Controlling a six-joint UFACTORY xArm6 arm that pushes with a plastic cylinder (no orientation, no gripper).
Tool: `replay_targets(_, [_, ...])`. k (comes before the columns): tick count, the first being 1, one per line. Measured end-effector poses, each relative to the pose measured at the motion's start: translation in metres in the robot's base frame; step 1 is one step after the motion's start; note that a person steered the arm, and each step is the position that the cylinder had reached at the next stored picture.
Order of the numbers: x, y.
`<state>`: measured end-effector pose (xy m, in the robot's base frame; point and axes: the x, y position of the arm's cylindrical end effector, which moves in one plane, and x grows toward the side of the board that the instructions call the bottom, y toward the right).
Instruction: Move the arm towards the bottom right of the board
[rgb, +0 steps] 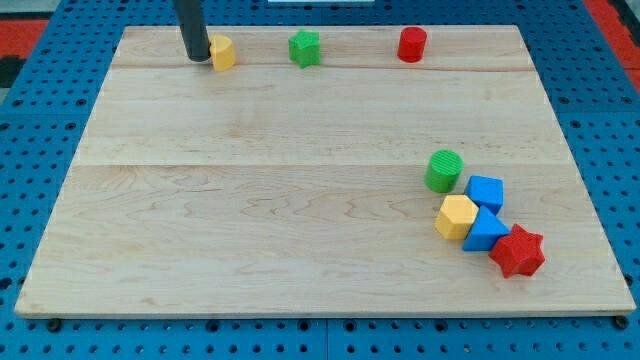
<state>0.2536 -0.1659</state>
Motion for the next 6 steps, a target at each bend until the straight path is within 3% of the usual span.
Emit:
replay_targets(4, [0.145, -0.103])
replay_targets(6, [0.258, 0.015])
